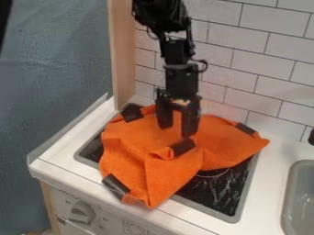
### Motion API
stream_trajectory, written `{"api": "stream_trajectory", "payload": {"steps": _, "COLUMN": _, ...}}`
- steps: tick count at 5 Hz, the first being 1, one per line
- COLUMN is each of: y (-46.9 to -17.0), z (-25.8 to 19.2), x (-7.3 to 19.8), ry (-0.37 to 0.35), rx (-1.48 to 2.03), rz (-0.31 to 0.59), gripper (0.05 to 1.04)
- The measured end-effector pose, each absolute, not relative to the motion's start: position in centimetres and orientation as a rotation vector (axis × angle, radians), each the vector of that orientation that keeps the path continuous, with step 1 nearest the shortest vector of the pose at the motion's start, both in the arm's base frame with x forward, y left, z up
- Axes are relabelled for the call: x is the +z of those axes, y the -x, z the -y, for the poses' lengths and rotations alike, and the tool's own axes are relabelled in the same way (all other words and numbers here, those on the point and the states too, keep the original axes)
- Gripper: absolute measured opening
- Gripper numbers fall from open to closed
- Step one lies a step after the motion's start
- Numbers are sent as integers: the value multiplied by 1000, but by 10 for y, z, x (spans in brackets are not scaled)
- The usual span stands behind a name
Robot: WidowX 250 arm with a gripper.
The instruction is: Fold the cloth from bottom right to the middle
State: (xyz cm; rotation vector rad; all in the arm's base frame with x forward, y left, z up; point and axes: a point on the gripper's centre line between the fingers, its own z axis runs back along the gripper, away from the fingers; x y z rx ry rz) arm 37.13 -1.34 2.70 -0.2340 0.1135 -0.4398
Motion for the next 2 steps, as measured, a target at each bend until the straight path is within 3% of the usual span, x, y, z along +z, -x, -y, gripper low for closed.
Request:
{"api": "stream_trajectory", "payload": {"steps": 1, "y": -372, "z": 15, "x": 56, "ry": 211, "rx": -474, "rz": -57, "gripper": 999}}
{"api": "stream_trajectory", "payload": {"steps": 2, "y": -372, "z": 16, "x": 58, "ry": 210, "rx": -476, "rz": -53, "gripper": 999}}
